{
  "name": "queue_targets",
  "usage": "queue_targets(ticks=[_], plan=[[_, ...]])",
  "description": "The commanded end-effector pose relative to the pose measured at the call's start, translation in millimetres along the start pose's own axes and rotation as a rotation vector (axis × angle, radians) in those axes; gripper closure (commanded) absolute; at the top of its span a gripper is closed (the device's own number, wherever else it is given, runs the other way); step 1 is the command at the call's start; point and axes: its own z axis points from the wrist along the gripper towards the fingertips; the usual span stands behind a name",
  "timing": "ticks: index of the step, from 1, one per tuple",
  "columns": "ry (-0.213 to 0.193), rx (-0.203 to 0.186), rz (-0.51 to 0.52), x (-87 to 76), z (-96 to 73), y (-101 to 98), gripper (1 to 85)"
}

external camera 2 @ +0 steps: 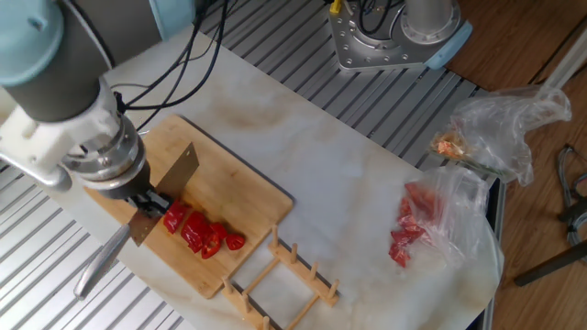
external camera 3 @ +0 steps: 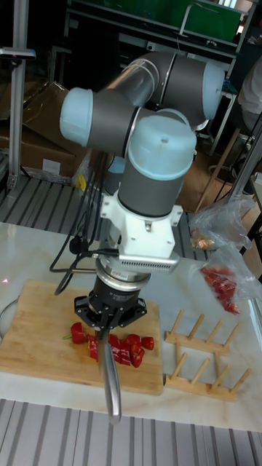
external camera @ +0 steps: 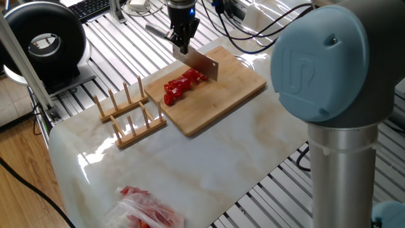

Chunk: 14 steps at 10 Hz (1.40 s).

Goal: Chop the chili peppers

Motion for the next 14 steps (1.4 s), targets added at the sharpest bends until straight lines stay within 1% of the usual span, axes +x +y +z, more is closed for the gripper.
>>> queue_targets(ticks=[1, 2, 4, 6, 8, 10, 11, 12, 13, 14], plan=[[-0.026, -0.020, 0.009, 3.7, -18.0, 3.1, 84.3], [-0.041, -0.029, -0.014, 3.4, -22.7, 6.6, 84.3], [-0.054, -0.036, -0.018, 2.3, -25.6, 11.7, 84.3], [-0.078, -0.033, -0.007, -0.6, -29.9, 11.5, 84.3], [-0.091, -0.026, -0.002, 1.6, -36.3, 10.6, 84.3], [-0.100, -0.060, 0.029, 1.3, -39.0, 21.3, 84.3], [-0.127, -0.058, 0.061, -5.1, -40.3, 20.9, 84.3], [-0.126, -0.055, 0.073, -3.2, -41.7, 21.8, 84.3], [-0.108, -0.052, 0.071, 3.8, -43.1, 24.0, 84.3], [-0.099, -0.045, 0.058, 6.7, -45.7, 28.3, 84.3]])
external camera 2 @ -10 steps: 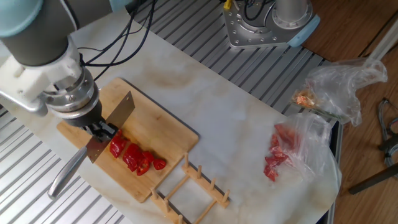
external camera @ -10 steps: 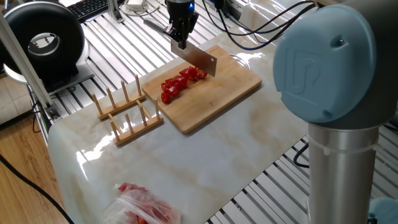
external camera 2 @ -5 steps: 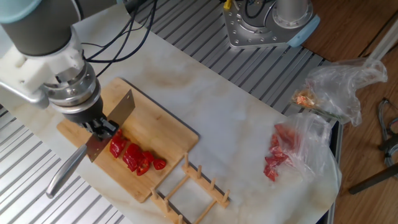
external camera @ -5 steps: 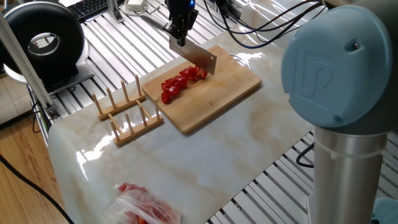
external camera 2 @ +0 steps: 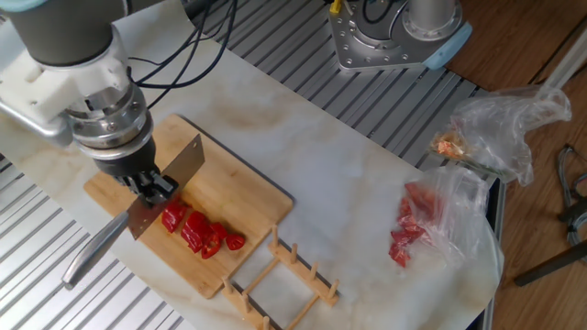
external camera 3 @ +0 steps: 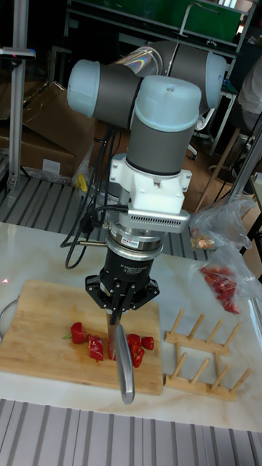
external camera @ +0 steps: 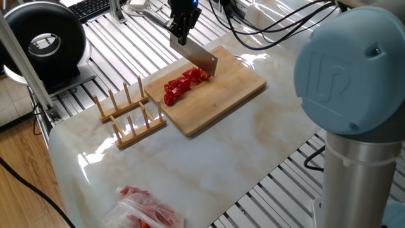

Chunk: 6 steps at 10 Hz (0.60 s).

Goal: Chop the chili peppers

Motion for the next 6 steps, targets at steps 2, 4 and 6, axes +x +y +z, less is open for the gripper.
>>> queue_targets(ticks=[2, 4, 6], plan=[[0.032, 0.021, 0.012, 10.4, -10.6, 15.5, 84.3], [0.045, 0.032, -0.004, 13.8, -10.3, 10.8, 84.3], [0.024, 0.028, 0.004, 8.5, -10.0, 11.8, 84.3]])
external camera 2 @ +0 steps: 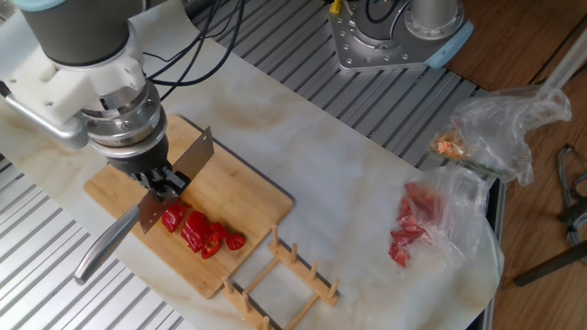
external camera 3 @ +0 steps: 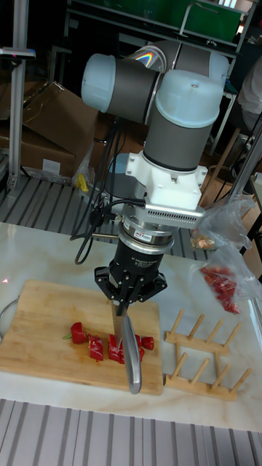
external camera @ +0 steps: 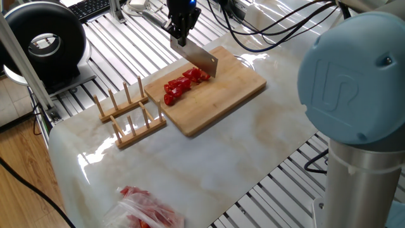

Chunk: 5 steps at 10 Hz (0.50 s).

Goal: Chop the chili peppers

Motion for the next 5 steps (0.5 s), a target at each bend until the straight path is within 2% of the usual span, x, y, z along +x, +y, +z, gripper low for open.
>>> queue_targets(ticks=[1, 5], plan=[[-0.016, -0.005, 0.016, -4.5, -1.4, 2.4, 84.3], [-0.027, -0.003, 0.022, -6.0, -5.0, -6.6, 84.3]])
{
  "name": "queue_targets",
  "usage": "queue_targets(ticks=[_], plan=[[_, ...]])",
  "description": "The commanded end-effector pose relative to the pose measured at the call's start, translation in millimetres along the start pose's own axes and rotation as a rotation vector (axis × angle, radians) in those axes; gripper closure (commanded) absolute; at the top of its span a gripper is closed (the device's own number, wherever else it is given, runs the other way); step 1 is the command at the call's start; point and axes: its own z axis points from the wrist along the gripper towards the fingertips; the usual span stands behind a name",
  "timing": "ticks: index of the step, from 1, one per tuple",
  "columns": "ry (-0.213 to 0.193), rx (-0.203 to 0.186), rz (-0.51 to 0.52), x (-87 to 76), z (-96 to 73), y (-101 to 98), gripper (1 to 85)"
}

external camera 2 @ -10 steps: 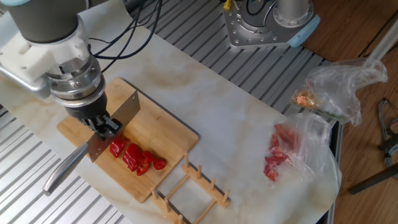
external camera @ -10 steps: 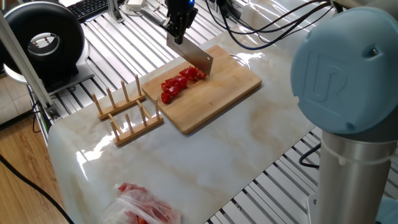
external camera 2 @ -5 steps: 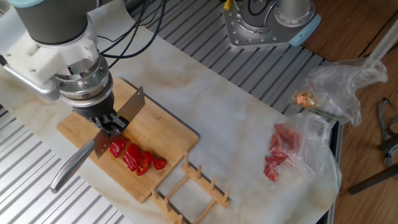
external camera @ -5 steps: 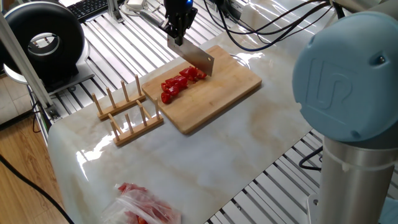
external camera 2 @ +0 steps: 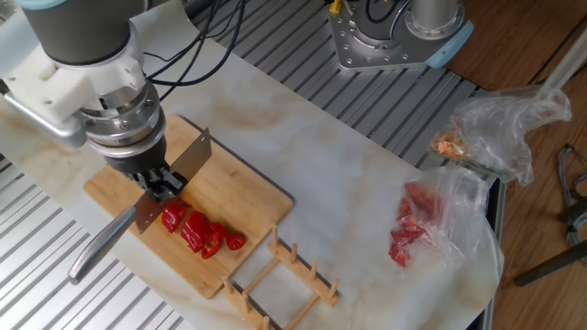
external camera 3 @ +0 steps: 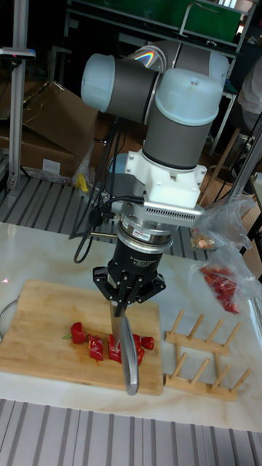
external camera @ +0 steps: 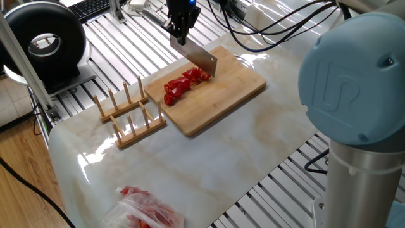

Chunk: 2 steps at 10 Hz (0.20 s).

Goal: Chop the chili peppers

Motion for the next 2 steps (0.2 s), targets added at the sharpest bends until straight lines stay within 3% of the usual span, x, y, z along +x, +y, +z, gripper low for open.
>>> queue_targets(ticks=[1, 2], plan=[[-0.005, -0.018, 0.012, -1.2, -2.7, 1.3, 84.3], [0.000, -0.020, 0.012, -0.4, -2.4, 2.0, 84.3]])
